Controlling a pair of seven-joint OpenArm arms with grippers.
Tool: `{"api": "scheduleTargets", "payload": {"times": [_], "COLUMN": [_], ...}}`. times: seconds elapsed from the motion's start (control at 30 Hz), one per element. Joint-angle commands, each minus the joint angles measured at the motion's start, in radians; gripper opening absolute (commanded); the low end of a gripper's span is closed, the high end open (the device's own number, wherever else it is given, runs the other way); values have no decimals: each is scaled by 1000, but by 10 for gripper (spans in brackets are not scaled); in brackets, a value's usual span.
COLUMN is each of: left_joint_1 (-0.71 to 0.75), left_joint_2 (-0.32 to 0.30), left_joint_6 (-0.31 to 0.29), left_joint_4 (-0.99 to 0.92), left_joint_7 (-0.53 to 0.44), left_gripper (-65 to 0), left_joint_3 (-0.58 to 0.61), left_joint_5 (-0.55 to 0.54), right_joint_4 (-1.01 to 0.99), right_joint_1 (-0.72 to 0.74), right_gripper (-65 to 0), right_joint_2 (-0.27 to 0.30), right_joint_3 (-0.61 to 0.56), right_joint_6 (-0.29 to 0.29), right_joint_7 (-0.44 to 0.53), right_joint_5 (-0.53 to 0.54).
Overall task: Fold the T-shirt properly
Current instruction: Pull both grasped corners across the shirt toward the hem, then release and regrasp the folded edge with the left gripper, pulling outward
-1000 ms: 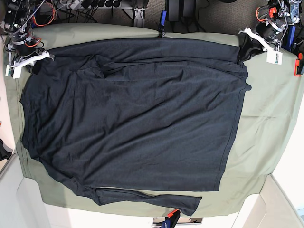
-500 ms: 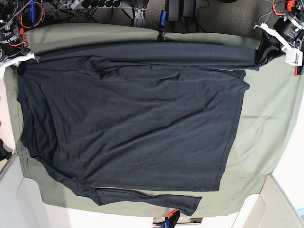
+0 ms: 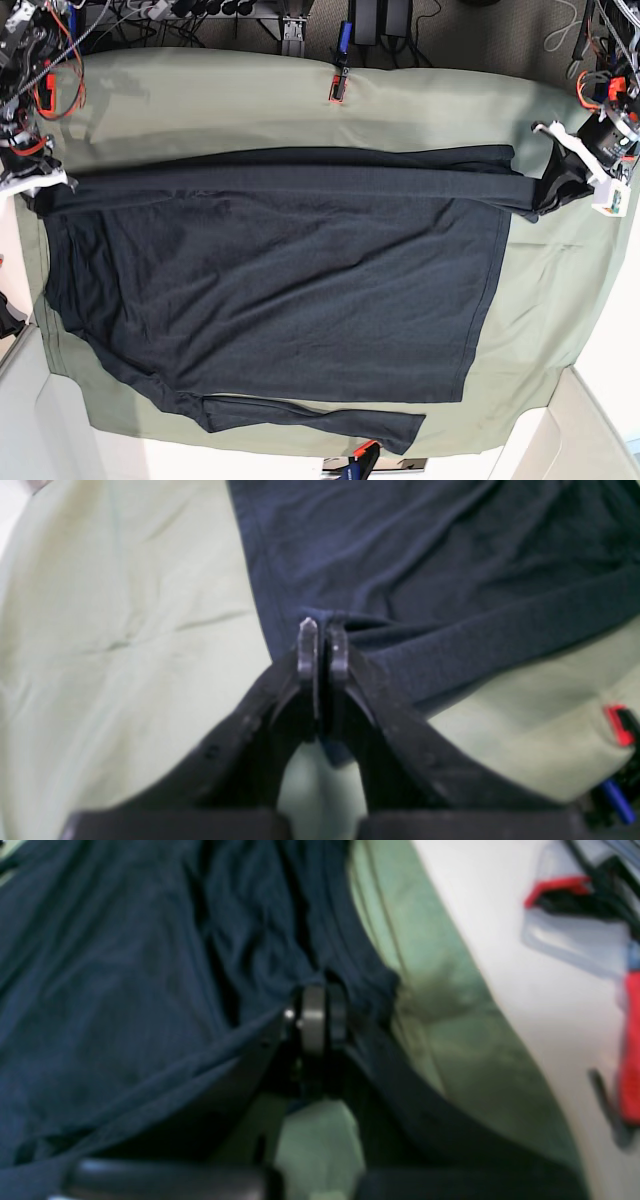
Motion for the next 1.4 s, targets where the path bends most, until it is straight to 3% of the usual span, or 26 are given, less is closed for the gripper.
{"api": "scheduleTargets", "payload": {"times": [0.0,0.17,0.3,0.4,0.5,0.53,0.63,0.67,0.77,0.9,1.03,1.2,1.37], "left_joint_1": [-39,-243,-331,-370,-380,-380,-375,-364,-273,-88,47,72,72], "left_joint_2": [-23,-37,-40,-41,-43,-45,-50,-49,-49,-40,3,92,129], "left_joint_6": [-1,-1,-1,-1,-1,-1,-1,-1,-1,-1,-1,-1,-1], "left_joint_4": [-30,-244,-362,-426,-442,-442,-426,-411,-302,-104,27,21,20], "left_joint_7": [-18,-22,-42,-88,0,56,244,299,394,393,344,246,227], "left_gripper": [-650,-650,-560,-436,-242,-215,-214,-214,-214,-214,-214,-214,-214], "left_joint_3": [19,130,206,226,225,225,196,165,57,-43,-51,-51,-42], "left_joint_5": [-8,18,35,49,23,-16,-155,-214,-344,-357,-315,-143,-105], "right_joint_4": [-6,-138,-235,-271,-276,-276,-276,-274,-246,-175,-120,-87,-87], "right_joint_1": [35,142,203,227,232,231,228,227,206,146,103,50,26], "right_gripper": [-650,-650,-650,-650,-641,-565,-364,-334,-331,-331,-331,-331,-331], "right_joint_2": [13,13,13,10,10,11,11,11,10,11,11,11,10], "right_joint_3": [5,5,5,5,6,6,6,6,6,6,7,8,8], "right_joint_6": [-5,38,37,71,116,117,117,117,120,120,119,119,119], "right_joint_7": [26,26,27,37,45,46,44,41,13,-2,-8,-8,-10], "right_joint_5": [0,-3,-18,-17,-17,-17,-3,9,42,65,64,65,72]}}
